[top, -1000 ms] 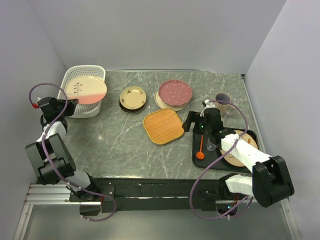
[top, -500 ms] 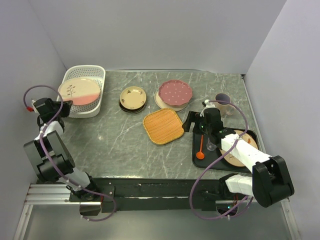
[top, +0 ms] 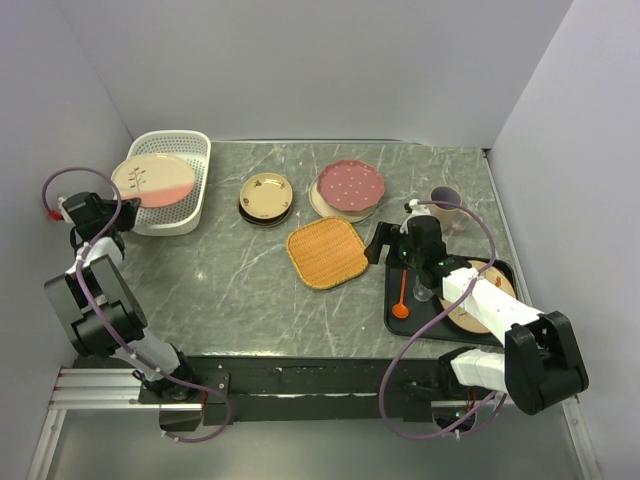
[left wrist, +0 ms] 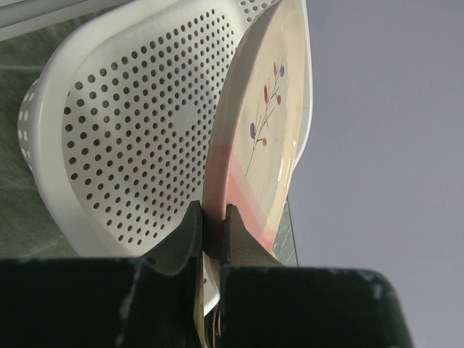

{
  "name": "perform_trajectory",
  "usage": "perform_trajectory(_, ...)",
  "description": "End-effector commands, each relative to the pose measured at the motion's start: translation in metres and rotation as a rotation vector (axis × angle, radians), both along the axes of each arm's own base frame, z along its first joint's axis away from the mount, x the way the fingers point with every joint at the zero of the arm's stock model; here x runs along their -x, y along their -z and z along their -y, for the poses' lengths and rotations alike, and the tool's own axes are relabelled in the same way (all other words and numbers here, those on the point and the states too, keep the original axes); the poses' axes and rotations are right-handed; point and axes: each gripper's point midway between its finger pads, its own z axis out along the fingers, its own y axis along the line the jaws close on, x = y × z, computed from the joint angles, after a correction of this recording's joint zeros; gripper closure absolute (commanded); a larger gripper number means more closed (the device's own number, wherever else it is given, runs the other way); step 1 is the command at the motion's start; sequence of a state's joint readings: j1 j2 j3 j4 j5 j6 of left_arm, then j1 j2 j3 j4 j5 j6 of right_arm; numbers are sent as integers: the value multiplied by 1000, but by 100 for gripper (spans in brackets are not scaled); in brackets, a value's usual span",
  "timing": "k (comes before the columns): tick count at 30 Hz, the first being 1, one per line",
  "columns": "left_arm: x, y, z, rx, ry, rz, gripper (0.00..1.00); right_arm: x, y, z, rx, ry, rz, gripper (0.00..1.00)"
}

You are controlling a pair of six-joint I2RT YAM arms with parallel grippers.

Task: Place the plates into the plastic bin on the countertop
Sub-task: Place the plate in the plastic bin.

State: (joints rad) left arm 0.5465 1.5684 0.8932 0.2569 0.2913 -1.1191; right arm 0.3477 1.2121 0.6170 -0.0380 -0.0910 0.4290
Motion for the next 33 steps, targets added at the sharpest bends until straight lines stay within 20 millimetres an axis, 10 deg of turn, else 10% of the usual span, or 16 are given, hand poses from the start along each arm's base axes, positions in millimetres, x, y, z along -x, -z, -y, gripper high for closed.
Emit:
perform_trajectory(1, -23, -85, -8, -132, 29, 220, 99, -10, -19, -5, -13, -7, 55, 0)
perform_trajectory(33, -87, -37, 4, -231, 93, 42, 99, -11, -15, -16, -40, -50, 36, 0)
